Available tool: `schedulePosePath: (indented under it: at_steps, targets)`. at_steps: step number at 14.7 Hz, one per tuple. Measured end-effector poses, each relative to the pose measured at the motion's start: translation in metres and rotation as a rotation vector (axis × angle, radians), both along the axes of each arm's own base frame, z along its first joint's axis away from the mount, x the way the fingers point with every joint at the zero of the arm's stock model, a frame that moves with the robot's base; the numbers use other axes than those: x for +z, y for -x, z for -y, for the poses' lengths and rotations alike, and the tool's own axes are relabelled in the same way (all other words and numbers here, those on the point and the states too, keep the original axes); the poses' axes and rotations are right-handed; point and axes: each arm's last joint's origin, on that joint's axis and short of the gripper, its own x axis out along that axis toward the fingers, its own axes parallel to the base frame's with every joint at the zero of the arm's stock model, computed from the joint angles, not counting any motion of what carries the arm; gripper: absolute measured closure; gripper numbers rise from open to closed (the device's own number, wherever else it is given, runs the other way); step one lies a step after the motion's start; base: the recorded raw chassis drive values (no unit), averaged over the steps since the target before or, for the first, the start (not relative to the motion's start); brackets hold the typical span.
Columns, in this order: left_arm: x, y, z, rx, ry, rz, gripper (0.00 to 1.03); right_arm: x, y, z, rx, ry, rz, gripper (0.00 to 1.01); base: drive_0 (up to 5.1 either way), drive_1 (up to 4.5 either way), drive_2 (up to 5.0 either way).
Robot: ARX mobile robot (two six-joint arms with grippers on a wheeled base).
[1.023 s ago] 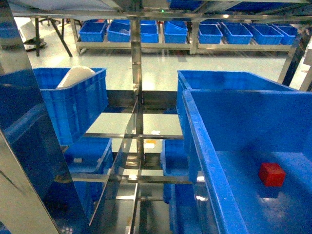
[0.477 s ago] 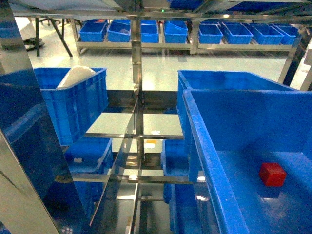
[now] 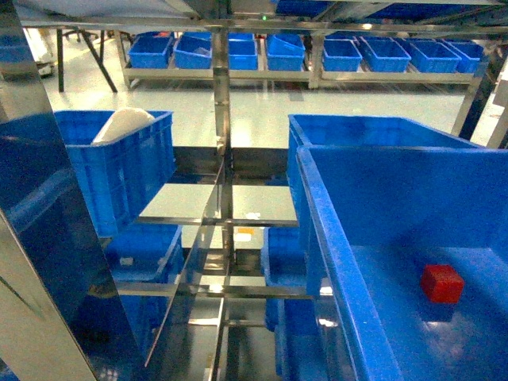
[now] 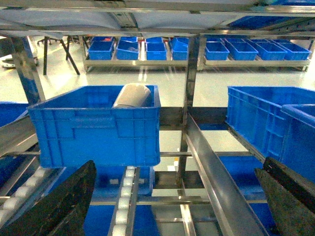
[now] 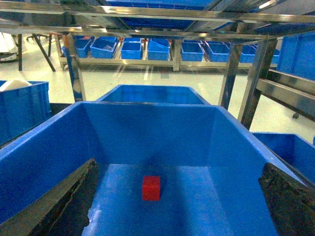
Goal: Place magnetic block on left shelf second layer
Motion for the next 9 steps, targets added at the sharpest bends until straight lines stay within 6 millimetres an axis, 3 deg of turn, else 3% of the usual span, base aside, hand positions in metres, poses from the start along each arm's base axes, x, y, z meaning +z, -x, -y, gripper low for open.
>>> schedulePosePath:
  at_steps: [9]
  targets:
    - [0.0, 0.0, 0.0, 0.0, 0.0, 0.0, 0.05, 0.0, 0.0, 0.0, 0.0, 0.0, 0.0, 0.03, 0.0, 0.0, 0.0]
